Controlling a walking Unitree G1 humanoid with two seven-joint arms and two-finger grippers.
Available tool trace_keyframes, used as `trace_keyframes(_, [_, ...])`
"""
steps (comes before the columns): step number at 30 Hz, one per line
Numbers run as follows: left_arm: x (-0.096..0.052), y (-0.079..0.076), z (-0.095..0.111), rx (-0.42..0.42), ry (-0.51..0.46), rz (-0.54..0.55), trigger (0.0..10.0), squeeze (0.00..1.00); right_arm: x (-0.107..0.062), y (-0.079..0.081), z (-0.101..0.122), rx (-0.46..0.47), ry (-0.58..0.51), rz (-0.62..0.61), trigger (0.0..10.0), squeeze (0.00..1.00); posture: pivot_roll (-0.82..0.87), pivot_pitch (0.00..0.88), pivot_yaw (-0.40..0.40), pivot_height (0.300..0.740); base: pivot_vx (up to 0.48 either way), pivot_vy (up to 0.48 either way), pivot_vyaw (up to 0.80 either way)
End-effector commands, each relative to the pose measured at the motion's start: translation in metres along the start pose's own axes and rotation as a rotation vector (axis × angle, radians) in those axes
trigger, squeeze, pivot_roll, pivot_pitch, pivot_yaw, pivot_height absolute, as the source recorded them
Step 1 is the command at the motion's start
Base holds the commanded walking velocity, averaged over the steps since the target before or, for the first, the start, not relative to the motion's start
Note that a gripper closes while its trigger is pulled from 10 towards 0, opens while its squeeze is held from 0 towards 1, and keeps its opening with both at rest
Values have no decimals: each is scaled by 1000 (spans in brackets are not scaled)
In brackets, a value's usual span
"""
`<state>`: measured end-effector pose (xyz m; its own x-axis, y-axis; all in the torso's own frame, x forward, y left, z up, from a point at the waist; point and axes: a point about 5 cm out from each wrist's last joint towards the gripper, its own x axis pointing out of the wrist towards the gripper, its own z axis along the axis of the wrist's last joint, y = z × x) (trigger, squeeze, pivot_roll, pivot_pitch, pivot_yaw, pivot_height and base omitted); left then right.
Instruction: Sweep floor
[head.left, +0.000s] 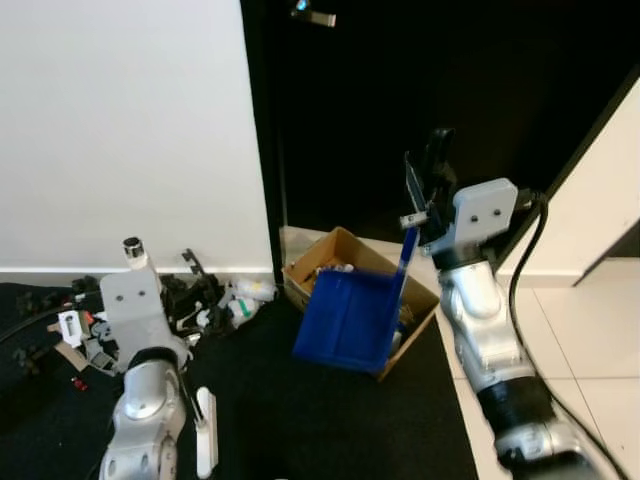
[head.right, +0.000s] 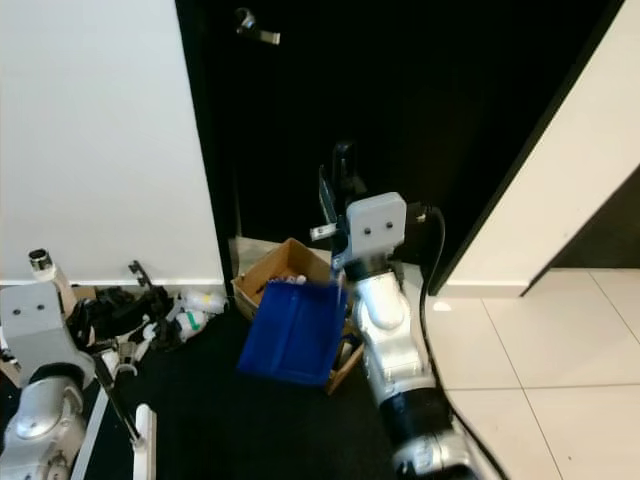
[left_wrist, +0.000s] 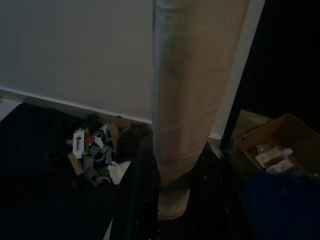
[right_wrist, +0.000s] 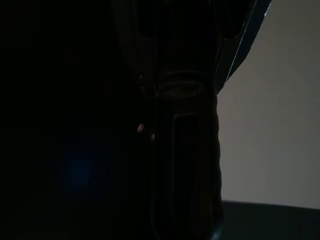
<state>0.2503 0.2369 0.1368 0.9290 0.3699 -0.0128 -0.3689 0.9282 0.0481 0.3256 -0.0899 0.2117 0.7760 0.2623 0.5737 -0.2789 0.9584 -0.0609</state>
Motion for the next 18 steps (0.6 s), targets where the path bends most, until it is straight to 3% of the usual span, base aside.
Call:
trace_keyframes(1, [1,4,4,36,-31,-3,10000,0,3,4,13,25,-51,2,10000,0,113,94,-18,740,0,0,0])
trace_keyframes(6, [3,4,4,41,-34,-5,10000,0,-4,12,12,67,-14,-11,10000,0,112,88,-17,740,0,0,0])
trace_keyframes(11, [3,-2,1,48,-23,-47,10000,0,-26,21,-6,57,97,-12,10000,0,115,86,-13,740,0,0,0])
trace_keyframes(13, [1,-7,-10,58,37,-109,10000,0,-39,18,-24,16,173,-31,10000,0,110,88,-5,740,0,0,0])
trace_keyframes(18, [-1,-16,-18,18,74,-183,10000,0,-62,15,-51,5,314,-56,10000,0,105,92,3,740,0,0,0])
